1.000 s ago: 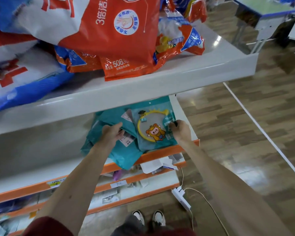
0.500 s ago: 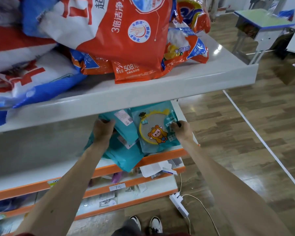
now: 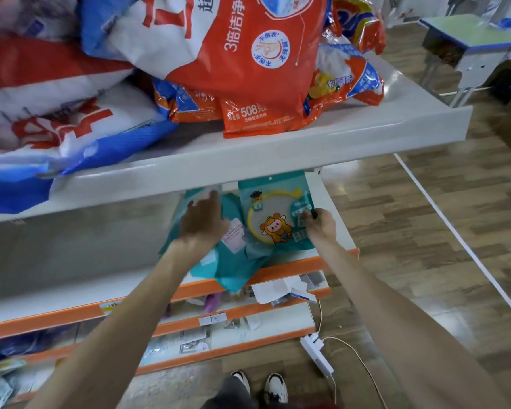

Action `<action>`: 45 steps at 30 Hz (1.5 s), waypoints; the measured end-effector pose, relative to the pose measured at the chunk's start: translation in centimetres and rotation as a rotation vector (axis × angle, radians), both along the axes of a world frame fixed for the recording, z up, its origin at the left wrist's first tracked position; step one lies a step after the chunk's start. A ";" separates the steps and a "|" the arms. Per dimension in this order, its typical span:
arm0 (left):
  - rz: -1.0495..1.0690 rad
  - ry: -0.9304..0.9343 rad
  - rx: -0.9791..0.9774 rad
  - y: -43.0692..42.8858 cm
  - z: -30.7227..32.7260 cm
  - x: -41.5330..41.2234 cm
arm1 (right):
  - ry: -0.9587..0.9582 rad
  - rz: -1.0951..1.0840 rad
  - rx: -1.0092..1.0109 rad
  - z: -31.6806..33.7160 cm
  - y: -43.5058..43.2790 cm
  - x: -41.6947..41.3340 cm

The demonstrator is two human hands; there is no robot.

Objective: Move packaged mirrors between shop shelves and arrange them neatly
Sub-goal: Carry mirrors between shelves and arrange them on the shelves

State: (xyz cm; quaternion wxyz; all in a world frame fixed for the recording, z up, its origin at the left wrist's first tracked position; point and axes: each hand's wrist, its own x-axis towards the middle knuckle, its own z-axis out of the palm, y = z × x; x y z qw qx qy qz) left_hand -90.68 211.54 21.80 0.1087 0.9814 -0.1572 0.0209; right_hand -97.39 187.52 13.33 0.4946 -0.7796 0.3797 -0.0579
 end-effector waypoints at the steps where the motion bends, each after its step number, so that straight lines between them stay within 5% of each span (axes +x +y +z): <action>1: -0.064 0.015 -0.014 -0.8 -1.2 -0.7 | 0.014 0.009 -0.010 -0.1 0.1 -0.2; 6: -0.175 0.304 -0.215 -1.2 -5.9 -1.2 | 0.057 0.016 -0.050 -0.2 -0.6 -1.2; 9: -0.125 0.313 -0.316 0.3 -6.6 -0.3 | 0.048 0.001 -0.037 -0.1 -0.7 -1.4; 17: 0.349 0.381 -0.196 9.0 -8.2 3.2 | 0.002 0.007 0.063 0.4 -0.9 -0.9; 29: 0.549 0.633 -0.841 10.7 -5.9 3.4 | 0.108 0.030 0.331 3.0 -1.5 -0.4; 45: 0.825 0.407 -1.227 15.9 -2.2 0.0 | -0.125 0.103 0.210 6.9 4.1 1.8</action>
